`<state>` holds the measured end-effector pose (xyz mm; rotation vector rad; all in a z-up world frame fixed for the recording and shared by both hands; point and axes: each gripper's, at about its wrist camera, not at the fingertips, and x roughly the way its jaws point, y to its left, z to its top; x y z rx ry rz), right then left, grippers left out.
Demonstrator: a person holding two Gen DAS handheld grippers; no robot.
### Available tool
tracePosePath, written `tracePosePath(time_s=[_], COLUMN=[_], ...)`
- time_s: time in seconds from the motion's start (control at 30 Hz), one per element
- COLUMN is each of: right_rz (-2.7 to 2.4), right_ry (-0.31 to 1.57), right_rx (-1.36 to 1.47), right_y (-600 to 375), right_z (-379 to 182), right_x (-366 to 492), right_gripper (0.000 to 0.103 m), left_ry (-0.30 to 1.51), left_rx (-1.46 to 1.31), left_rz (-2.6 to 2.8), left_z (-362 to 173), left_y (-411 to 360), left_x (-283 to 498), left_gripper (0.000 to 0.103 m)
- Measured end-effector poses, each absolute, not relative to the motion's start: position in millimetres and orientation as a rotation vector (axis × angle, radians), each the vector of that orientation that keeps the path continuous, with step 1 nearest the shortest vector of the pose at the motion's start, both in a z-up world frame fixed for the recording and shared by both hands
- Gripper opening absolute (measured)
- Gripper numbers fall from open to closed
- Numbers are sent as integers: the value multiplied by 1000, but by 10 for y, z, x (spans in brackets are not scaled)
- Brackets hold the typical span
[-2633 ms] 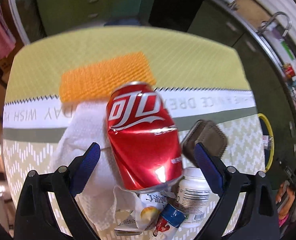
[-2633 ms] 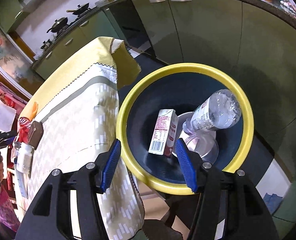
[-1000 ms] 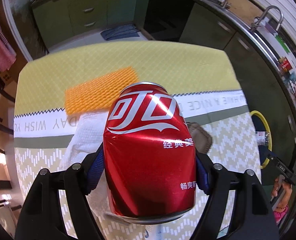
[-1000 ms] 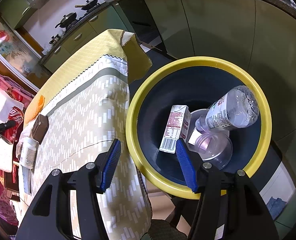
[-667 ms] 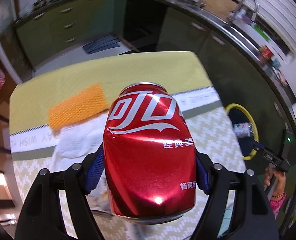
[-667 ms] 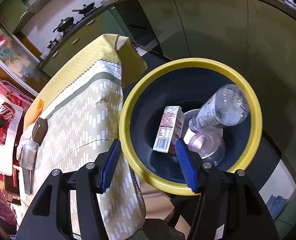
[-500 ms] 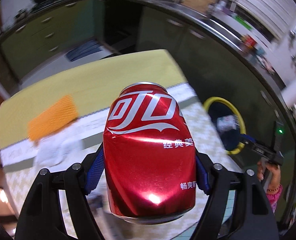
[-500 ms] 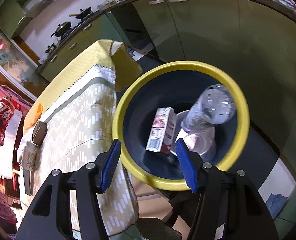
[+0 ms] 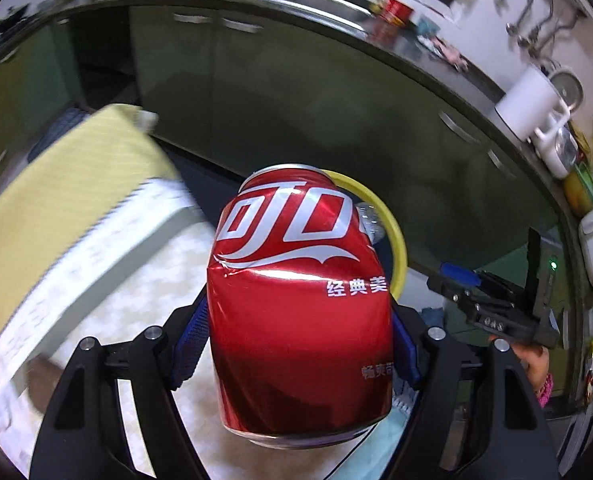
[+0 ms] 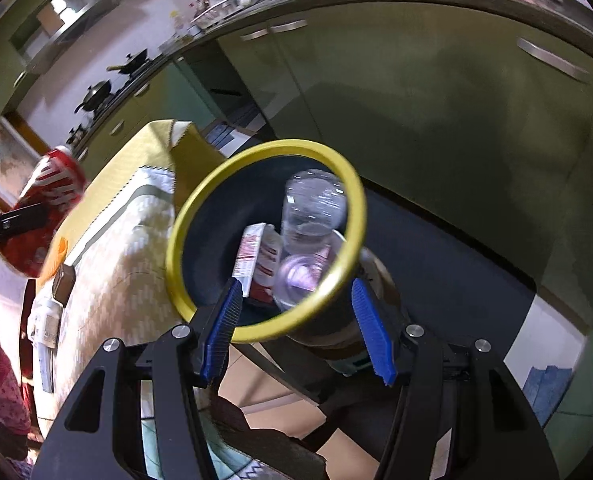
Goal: Collect trash
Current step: 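Carry the cola can over the bin and open the left tool, then grasp the brown square lid with the right tool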
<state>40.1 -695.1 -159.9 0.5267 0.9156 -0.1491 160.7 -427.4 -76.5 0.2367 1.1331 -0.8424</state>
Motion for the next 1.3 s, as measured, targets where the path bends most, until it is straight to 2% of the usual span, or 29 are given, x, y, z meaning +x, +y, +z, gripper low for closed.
tracePosePath(time_s=[0.13, 0.23, 0.47, 0.67, 0.9, 1.1, 1.3], right_rz=[-167, -173, -156, -136, -71, 15, 210], right_ry=[921, 921, 935, 943, 946, 953, 972], right_rx=[558, 576, 583, 574, 498, 410, 264], right_y=[-7075, -7120, -7050, -6930, -6513, -5945, -4977], right_z=[-1683, -1741, -1816, -1804, -1593, -1381, -1248], right_x=[311, 267, 295, 376, 642, 971, 1470], right_gripper=[61, 62, 63, 63, 63, 63, 63], left_ry=[1157, 1163, 1143, 1061, 911, 816, 773], left_rx=[256, 240, 209, 128, 3, -58, -132], left_rz=[-868, -870, -874, -869, -751, -582, -479], left_z=[-993, -1145, -1118, -724, -338, -287, -438], left_y=[-4676, -4828, -4808, -4068, -2773, -1776, -1028], left_x=[1633, 1693, 1711, 1627, 1540, 1510, 1632], left_gripper=[73, 82, 83, 85, 88, 89, 89])
